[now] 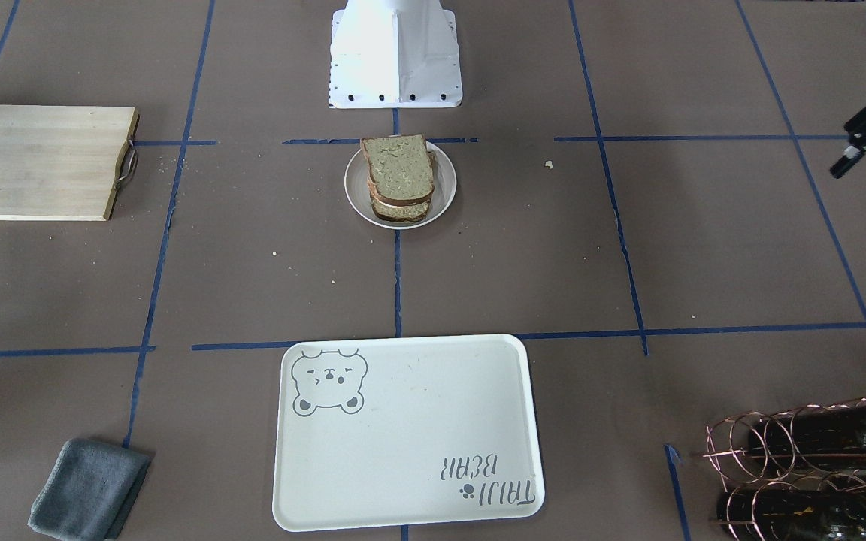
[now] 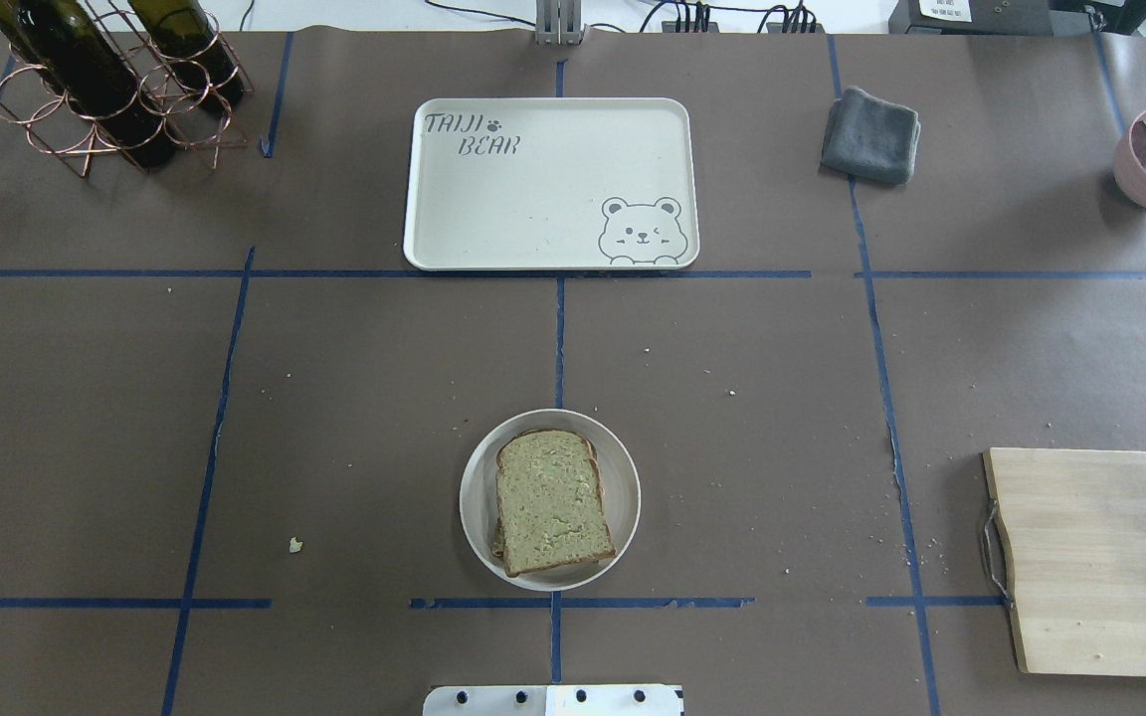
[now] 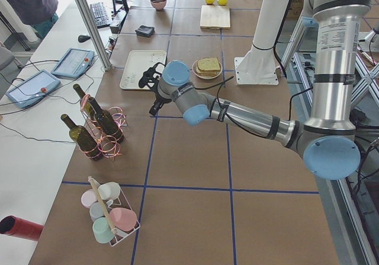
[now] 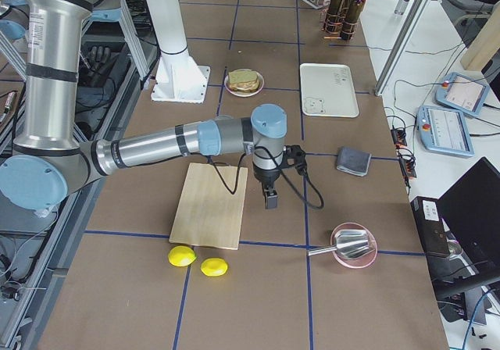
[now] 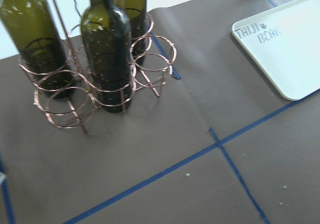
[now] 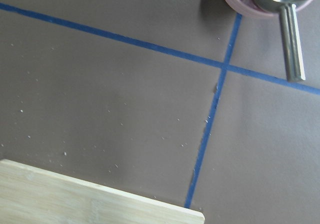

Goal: Make sandwich and place on tray
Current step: 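Reach the left gripper to the white plate rim and grasp it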

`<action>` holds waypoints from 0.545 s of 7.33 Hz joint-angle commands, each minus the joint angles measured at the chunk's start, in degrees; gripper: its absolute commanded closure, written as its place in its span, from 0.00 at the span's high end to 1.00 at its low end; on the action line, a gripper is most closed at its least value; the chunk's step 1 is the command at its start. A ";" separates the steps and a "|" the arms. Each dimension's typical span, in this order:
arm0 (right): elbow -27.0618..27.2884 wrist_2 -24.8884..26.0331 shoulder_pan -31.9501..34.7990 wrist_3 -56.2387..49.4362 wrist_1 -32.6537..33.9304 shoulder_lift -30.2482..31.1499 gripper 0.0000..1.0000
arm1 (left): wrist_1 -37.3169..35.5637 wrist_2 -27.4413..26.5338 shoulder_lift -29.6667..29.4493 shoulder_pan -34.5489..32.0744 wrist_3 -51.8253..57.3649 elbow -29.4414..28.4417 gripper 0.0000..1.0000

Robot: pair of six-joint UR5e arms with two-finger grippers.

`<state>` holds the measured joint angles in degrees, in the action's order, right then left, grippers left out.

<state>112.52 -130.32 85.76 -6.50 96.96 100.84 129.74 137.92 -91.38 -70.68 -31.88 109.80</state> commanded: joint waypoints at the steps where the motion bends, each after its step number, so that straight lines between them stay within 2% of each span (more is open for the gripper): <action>1: -0.89 0.23 3.27 -2.91 0.86 4.96 1.00 | 0.34 -6.08 -6.74 17.51 -19.51 5.85 1.00; 2: -1.25 0.33 3.27 -2.91 0.69 5.24 1.00 | 0.17 -9.82 -7.14 24.81 -25.45 6.21 1.00; 3: -1.51 0.33 3.27 -2.91 0.51 5.15 1.00 | -0.97 -20.56 -7.15 30.19 -26.12 6.56 1.00; 4: -2.21 0.41 3.27 -2.91 0.34 5.15 1.00 | -6.20 -24.85 -8.71 36.60 -31.00 6.22 1.00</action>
<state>110.99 -129.99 88.98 -9.37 97.49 105.89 127.89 120.36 -98.64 -41.97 -57.74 116.02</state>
